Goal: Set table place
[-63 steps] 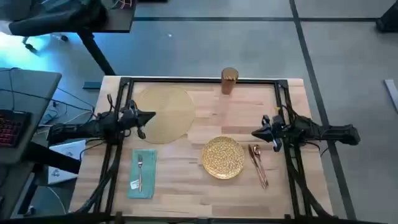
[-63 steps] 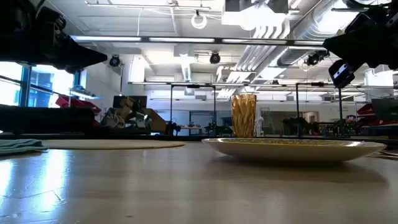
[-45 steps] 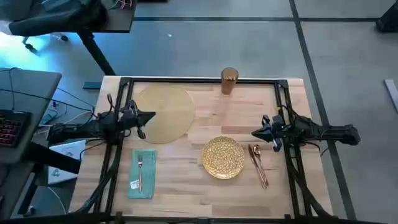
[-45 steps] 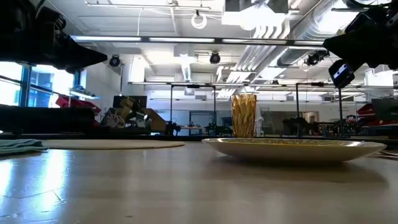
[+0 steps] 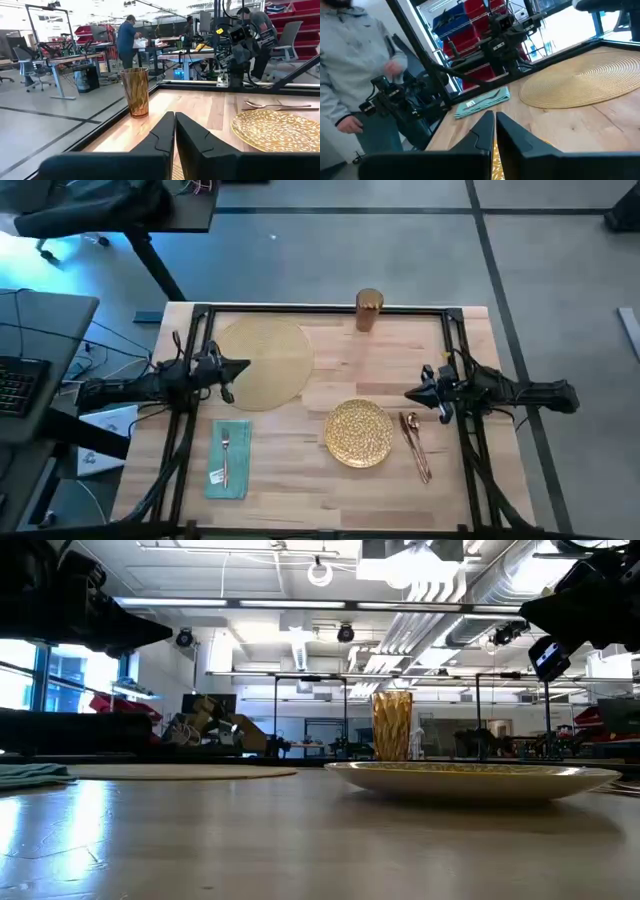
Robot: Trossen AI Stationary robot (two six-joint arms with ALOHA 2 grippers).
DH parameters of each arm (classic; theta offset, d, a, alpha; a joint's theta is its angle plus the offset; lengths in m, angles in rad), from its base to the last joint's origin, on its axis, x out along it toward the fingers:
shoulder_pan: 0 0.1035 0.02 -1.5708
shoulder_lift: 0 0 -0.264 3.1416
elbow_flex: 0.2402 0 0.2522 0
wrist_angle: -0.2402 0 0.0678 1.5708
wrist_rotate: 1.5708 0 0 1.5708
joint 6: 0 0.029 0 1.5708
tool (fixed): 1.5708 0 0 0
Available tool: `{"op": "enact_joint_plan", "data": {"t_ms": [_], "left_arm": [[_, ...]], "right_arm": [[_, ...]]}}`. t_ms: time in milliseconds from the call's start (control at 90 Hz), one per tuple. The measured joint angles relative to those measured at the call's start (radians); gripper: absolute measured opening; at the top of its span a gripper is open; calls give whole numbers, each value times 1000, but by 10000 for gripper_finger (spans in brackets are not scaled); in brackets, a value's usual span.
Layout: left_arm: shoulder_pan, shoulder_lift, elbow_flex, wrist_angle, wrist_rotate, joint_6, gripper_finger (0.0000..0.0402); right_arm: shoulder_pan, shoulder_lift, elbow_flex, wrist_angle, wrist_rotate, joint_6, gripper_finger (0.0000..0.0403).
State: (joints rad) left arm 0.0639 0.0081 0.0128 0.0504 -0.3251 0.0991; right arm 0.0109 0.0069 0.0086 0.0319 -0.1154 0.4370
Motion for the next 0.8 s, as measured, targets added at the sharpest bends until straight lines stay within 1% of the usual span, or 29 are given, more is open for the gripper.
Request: {"op": "enact_joint_plan", "data": {"t_ms": [511,567,611,667,722,800], "left_arm": [[0,0,0,5,0,0,0],[0,0,0,26,4,-25,0],[0,0,0,70,24,-113,0],[0,1,0,151,42,-279,0],[0,5,1,216,31,-502,0],[1,6,15,247,27,-846,0]], "right_arm": [[0,0,0,0,0,0,0],[0,0,0,0,0,0,0],[0,0,0,0,0,0,0],[0,0,0,0,0,0,0],[0,0,0,0,0,0,0],[0,0,0,0,0,0,0]]}}
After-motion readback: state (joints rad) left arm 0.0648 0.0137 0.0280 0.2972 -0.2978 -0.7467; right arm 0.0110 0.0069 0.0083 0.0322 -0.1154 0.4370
